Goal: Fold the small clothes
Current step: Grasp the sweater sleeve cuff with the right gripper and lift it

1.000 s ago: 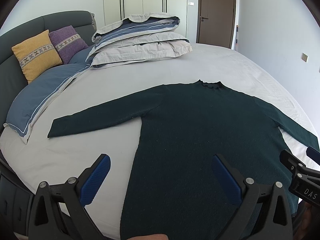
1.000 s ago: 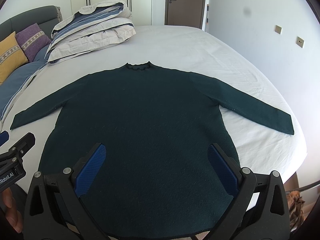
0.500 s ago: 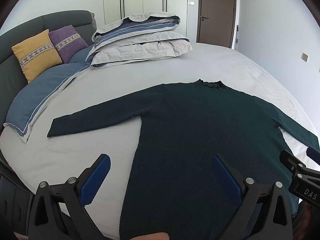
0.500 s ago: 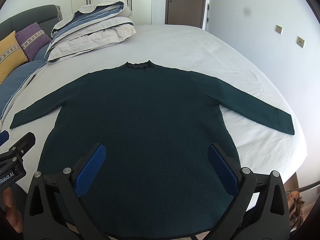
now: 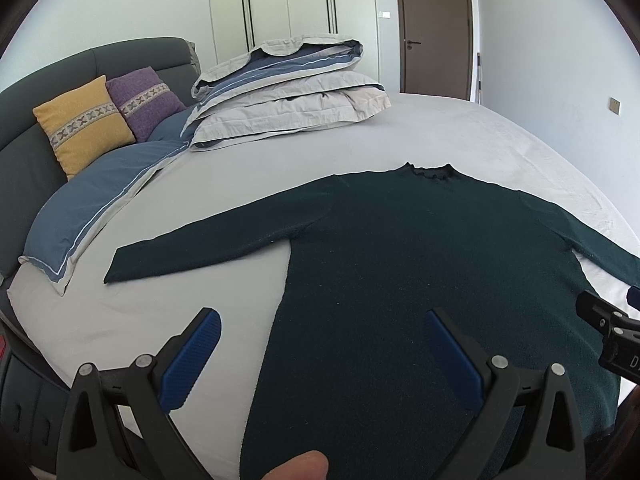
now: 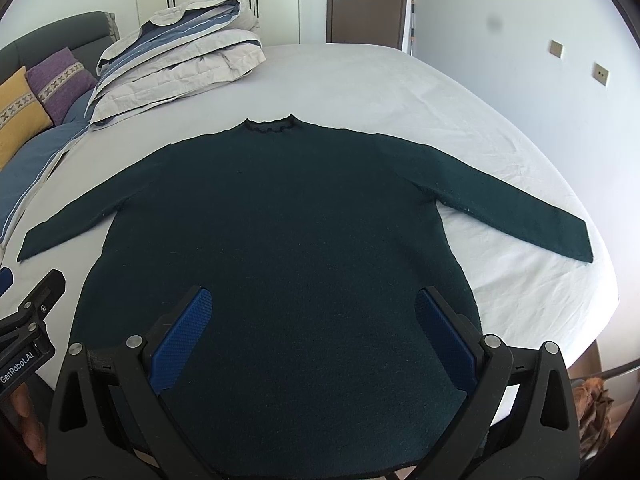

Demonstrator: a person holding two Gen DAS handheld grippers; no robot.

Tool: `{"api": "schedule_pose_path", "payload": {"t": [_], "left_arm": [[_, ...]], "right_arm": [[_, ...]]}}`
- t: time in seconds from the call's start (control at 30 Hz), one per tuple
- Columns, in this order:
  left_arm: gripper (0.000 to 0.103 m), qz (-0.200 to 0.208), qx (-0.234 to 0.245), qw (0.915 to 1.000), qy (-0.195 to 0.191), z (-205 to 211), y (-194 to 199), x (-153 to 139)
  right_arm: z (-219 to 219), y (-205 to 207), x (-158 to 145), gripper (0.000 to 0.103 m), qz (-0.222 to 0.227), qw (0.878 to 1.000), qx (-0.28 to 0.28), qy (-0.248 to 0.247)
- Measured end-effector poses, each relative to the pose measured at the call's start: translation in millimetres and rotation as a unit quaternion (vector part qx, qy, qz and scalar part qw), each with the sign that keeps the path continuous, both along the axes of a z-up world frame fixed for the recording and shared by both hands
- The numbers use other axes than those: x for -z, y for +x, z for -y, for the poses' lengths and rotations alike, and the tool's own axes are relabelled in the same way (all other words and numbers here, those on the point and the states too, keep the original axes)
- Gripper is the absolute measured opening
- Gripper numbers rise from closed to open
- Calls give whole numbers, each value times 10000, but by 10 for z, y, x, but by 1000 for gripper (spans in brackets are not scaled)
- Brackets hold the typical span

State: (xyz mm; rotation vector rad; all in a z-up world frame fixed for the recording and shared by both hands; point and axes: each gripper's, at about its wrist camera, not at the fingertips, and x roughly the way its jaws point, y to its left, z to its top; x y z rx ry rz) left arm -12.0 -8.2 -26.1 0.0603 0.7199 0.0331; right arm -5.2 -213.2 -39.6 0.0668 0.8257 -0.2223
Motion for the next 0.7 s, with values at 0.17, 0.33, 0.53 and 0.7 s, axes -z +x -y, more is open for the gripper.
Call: {"api": "schedule_pose_path", "payload": {"t": [0.17,0.33,0.53,0.7], "left_arm": [[103,-193,194,9996,-36,54,123,53],[103,-638,385,9956,-572,56,305,165],[103,-938,672,9806,-1585,88,500,279],[103,-1344,494,9759,-1648,160,675,424]], "right_arm": [[228,43,42,103,38,9998,105,175],[1107,12,-25,103,495,9896,519,1250],[3042,-369,214,102,1163,9296,2223,2700],[4385,-789,748,79,1521,8565,3363,3610]]}}
